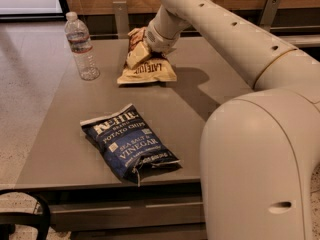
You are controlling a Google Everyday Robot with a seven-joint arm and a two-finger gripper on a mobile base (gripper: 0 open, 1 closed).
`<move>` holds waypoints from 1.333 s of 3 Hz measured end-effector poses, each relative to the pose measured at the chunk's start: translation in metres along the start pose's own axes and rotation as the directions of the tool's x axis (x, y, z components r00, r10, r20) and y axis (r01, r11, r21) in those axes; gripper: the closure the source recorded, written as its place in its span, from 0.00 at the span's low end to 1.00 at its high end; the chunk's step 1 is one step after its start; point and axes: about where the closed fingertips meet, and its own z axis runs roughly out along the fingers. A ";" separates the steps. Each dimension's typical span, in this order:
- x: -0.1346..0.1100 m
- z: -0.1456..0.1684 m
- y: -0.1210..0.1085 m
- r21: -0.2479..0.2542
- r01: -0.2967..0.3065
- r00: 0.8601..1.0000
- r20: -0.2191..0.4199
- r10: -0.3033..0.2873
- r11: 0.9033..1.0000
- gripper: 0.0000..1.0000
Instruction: Pick brown chip bag
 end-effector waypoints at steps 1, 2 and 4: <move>-0.001 -0.002 0.000 0.000 0.000 1.000 0.000 0.000 1.000 1.00; -0.001 -0.002 0.000 0.000 0.000 1.000 0.000 0.000 1.000 1.00; -0.001 -0.002 0.000 -0.001 0.000 1.000 0.000 0.000 1.000 1.00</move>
Offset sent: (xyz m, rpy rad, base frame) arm -0.0265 -0.0561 0.0605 0.2798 -0.1693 0.1453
